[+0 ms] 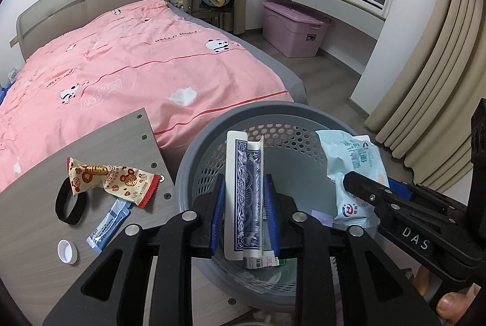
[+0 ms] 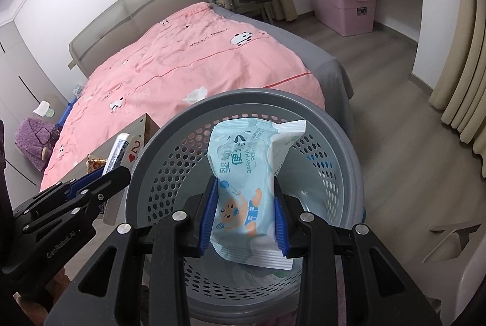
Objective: Collect trash
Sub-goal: 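Carry the card and wipes pack over the basket and open both tools to drop them, then move both open tools back over the table toward the snack wrapper, then grasp the red-and-cream snack wrapper with the right tool and lift it, then grasp the white bottle cap with the left tool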
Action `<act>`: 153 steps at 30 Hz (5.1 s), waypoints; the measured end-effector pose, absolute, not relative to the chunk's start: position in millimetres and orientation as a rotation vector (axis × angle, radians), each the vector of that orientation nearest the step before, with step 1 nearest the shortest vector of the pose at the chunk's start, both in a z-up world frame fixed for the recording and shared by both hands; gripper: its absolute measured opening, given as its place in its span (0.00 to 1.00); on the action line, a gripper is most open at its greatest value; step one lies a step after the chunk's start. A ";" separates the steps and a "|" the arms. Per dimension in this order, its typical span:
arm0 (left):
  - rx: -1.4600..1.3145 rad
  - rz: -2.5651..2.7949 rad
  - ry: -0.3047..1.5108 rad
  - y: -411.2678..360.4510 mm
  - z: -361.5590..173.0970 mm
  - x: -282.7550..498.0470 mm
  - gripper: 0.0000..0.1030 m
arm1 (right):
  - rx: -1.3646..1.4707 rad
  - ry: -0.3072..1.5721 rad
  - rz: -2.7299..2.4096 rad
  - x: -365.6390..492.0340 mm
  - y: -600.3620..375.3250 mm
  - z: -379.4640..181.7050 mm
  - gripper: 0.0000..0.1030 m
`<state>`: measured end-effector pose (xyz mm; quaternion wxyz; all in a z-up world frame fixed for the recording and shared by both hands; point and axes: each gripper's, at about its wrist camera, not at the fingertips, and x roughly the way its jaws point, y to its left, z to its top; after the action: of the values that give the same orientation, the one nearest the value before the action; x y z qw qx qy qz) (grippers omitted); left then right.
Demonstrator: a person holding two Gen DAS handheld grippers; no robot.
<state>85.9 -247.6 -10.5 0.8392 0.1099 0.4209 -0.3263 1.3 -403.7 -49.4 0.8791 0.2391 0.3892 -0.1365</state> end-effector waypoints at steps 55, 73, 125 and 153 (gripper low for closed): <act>0.132 -0.467 0.817 -149.4 -6.8 87.0 0.67 | 0.343 0.790 -0.340 8.1 -347.1 -51.8 0.82; 0.010 -0.205 0.842 -31.7 -34.6 117.7 0.67 | 0.221 0.816 -0.170 61.3 -264.7 -55.7 0.84; -0.060 -0.056 0.944 6.2 -66.0 155.1 0.67 | -0.176 1.050 0.277 209.4 -201.4 -85.3 0.40; 0.030 -0.225 0.951 -31.7 -69.6 129.3 0.67 | 0.134 0.937 0.063 106.1 -240.9 -53.1 0.40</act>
<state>129.3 -31.7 -69.6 0.8829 0.0144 0.4567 -0.1079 106.1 -240.9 -53.1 0.8897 0.0645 0.4510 0.0302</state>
